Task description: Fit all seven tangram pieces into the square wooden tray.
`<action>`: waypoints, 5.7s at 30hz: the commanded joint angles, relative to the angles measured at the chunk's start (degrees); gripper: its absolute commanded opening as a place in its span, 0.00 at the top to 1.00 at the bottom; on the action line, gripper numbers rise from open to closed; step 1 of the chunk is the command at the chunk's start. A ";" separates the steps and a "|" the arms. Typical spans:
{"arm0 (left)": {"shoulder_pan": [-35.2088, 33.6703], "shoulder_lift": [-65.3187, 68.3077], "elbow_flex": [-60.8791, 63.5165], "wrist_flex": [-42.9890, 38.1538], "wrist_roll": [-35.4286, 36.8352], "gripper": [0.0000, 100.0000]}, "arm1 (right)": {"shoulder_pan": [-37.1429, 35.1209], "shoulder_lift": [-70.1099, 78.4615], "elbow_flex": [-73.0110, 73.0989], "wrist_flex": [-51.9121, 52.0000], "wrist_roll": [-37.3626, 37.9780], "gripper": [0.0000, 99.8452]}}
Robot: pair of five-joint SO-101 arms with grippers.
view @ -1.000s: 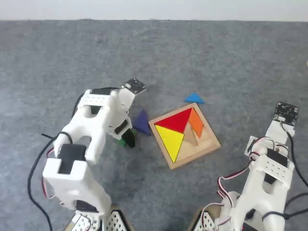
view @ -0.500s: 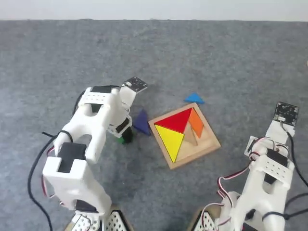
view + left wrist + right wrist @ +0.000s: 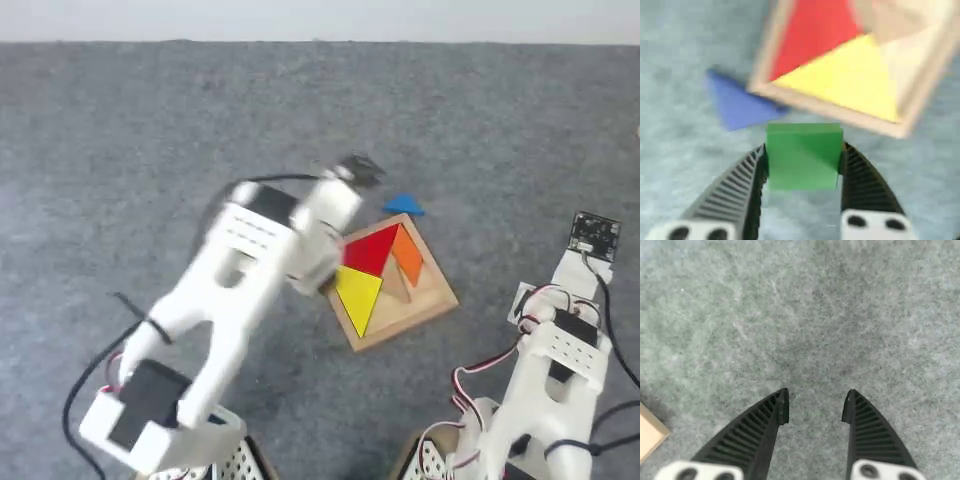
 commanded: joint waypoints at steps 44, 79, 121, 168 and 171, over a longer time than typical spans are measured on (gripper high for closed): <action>11.96 31.82 -26.86 -0.44 37.89 0.76 | 1.80 -1.80 -2.02 -1.36 0.53 0.82; 4.48 31.82 -22.99 -10.02 26.99 0.74 | 0.66 -1.71 -2.02 -1.36 0.70 0.82; 7.03 22.15 -11.65 -18.02 22.07 0.74 | 0.66 -1.71 -2.02 -1.19 0.79 0.82; 4.48 1.14 12.88 -34.64 9.14 0.76 | -1.89 -1.36 -1.76 -1.27 1.05 0.82; 4.48 8.44 7.87 -34.02 10.02 0.76 | -2.24 -1.45 -1.76 -0.84 1.14 0.82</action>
